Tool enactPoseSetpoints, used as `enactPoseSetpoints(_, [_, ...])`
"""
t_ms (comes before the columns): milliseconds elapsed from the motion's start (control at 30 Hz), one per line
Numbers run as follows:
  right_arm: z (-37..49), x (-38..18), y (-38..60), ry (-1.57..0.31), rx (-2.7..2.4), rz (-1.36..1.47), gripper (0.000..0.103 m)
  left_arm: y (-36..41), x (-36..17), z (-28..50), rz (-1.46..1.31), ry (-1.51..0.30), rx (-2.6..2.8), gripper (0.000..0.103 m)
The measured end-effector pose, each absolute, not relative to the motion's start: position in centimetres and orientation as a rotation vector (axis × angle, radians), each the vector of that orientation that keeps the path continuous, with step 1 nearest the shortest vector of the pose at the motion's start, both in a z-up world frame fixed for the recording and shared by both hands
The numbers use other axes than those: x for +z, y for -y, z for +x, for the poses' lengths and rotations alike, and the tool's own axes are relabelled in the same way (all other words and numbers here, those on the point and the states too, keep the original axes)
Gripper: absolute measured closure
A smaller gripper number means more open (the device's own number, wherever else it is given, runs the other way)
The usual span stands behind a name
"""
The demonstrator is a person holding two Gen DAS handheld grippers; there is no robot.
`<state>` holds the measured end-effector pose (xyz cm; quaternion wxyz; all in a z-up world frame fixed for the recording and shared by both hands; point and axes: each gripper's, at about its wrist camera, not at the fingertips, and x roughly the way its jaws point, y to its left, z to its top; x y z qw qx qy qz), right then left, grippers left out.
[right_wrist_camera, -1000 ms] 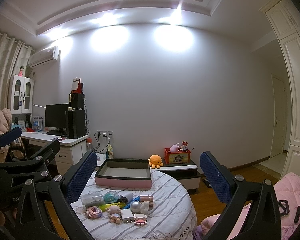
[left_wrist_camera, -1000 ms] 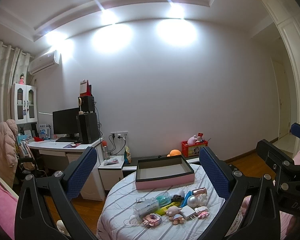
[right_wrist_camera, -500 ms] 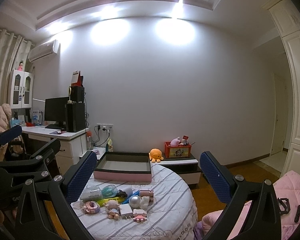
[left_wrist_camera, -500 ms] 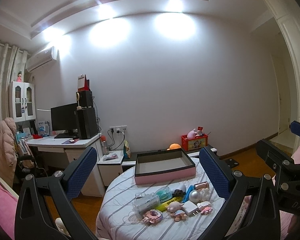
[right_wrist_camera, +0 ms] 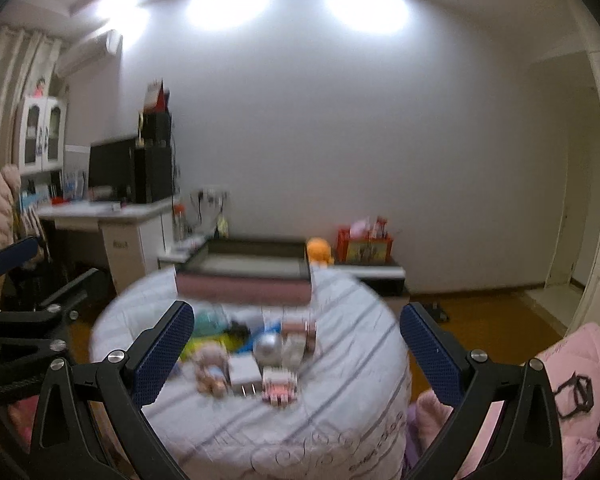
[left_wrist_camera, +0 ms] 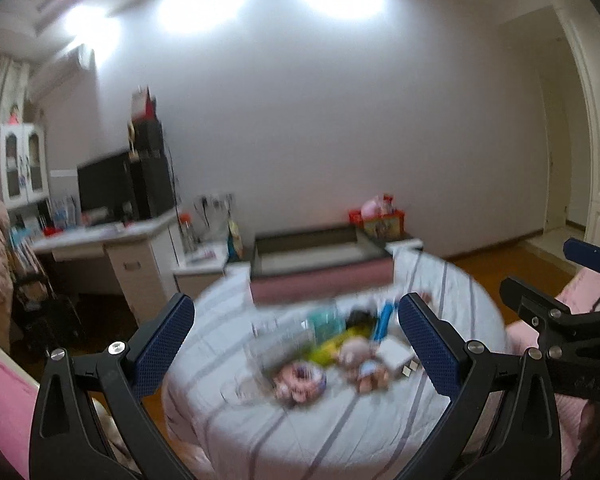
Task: Organize rigid objects
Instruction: 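Lower the right tool onto the pink-and-white block figure while the left tool approaches the pink block ring, then close the right tool on the block figure while the left tool grasps the pink block ring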
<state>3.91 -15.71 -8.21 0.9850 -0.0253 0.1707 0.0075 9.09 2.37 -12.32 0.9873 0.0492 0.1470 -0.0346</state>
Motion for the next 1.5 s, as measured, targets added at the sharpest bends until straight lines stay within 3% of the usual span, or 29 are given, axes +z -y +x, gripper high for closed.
enactPoseSetpoints(267, [8.7, -16.8, 15.8, -0.545, 0.02, -0.078, 0.0, -3.9, -20.2, 14.6, 0.036, -0.52, -0.065, 0.0])
enactPoseSetpoints(500, [11.1, -20.4, 15.8, -0.64, 0.04, -0.073, 0.0, -4.0, -25.6, 18.8, 0.008, -0.669, -0.022, 0.0])
enactPoseSetpoints(967, [14.8, -22.7, 17.2, -0.696, 0.098, -0.011, 0.001, -3.9, -26.9, 22.2, 0.015, -0.719, -0.031, 0.0])
enactPoseSetpoints(1067, [15.5, -22.8, 17.3, -0.698, 0.116, -0.001, 0.011, -3.8, -26.8, 22.1, 0.02, -0.702, -0.044, 0.009])
enactPoseSetpoints(1133, [15.7, -22.6, 17.1, -0.697, 0.143, 0.0, 0.031, -3.6, -26.7, 21.9, 0.02, -0.691, -0.062, 0.017])
enactPoseSetpoints(1233, [16.0, -22.6, 16.9, -0.706, 0.179, 0.004, 0.047, -3.4, -26.6, 21.5, 0.027, -0.683, -0.072, 0.022])
enactPoseSetpoints(1500, [15.7, -22.6, 18.0, -0.718, 0.207, 0.031, 0.052, -3.6, -26.4, 20.3, 0.028, -0.687, -0.098, 0.027])
